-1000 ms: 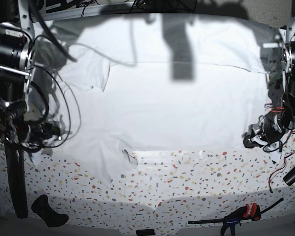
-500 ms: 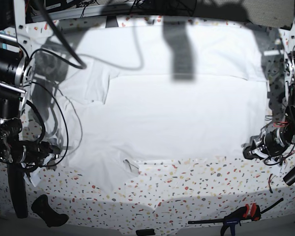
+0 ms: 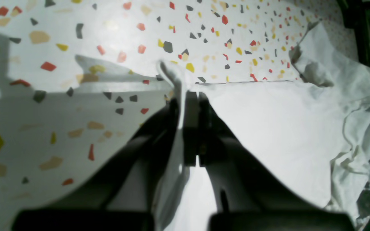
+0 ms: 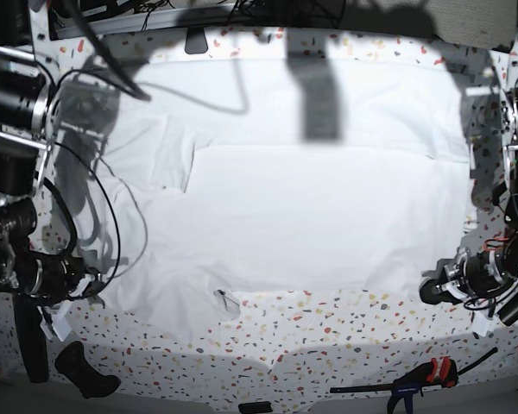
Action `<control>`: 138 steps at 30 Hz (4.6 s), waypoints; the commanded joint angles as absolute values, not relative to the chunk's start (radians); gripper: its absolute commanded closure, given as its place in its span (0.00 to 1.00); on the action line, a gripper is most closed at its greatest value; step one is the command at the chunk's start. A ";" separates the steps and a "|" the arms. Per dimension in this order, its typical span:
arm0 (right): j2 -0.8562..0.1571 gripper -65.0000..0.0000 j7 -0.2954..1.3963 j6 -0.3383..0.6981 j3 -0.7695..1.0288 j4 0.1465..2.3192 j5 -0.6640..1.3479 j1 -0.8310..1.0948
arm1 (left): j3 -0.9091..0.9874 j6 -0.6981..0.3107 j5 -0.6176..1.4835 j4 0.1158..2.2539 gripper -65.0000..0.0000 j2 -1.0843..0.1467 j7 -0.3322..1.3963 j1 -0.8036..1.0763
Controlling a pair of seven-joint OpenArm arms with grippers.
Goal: Fold the T-shirt properly
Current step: 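Close both grippers on the white shirt's hem corners, then lift the hem and fold it toward the collar with both grippers, then lower the folded hem onto the shirt and open both grippers, then move both grippers to the new folded edge of the shirt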
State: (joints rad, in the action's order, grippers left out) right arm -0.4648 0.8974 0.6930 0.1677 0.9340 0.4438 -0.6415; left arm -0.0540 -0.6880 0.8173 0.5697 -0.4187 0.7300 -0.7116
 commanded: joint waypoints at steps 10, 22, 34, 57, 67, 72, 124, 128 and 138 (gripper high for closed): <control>-0.482 1.00 0.873 0.698 0.172 1.314 0.443 -0.465 | -0.052 -0.698 0.871 0.672 1.00 -0.433 0.710 -0.715; -0.480 1.00 0.863 0.698 0.179 1.511 0.339 -0.323 | -0.051 -0.544 0.658 1.180 1.00 -0.458 0.755 -0.473; -0.480 1.00 0.867 0.698 0.249 1.665 0.339 -0.184 | 0.040 -0.488 0.628 1.616 1.00 -0.549 0.824 -0.258; -0.613 1.00 0.853 0.698 0.313 1.674 0.313 -0.127 | 0.052 -0.489 0.536 1.621 1.00 -0.552 0.867 -0.185; -0.620 1.00 0.846 0.698 0.314 1.673 0.269 -0.096 | 0.052 -0.488 0.467 1.618 1.00 -0.552 0.913 -0.185; -0.621 1.00 0.862 0.698 0.314 1.673 0.276 -0.085 | 0.052 -0.489 0.505 1.618 1.00 -0.552 0.984 -0.179; -0.488 0.56 0.812 0.698 0.314 1.263 0.578 -0.476 | 0.052 -0.448 0.453 1.618 0.57 -0.551 0.968 -0.050; -0.457 0.56 0.826 0.698 0.307 1.056 0.465 -0.608 | 0.052 -0.448 0.457 1.618 0.57 -0.551 0.951 -0.050; -0.456 0.56 0.693 0.698 0.008 0.730 0.296 -0.723 | 0.052 -0.448 0.457 1.618 0.57 -0.551 0.942 -0.050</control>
State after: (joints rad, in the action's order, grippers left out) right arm -0.4431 0.7048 0.6933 0.0006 0.7155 0.2859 -0.6899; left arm 0.0433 -0.4511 0.4492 1.6039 -0.5320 0.9535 -0.0334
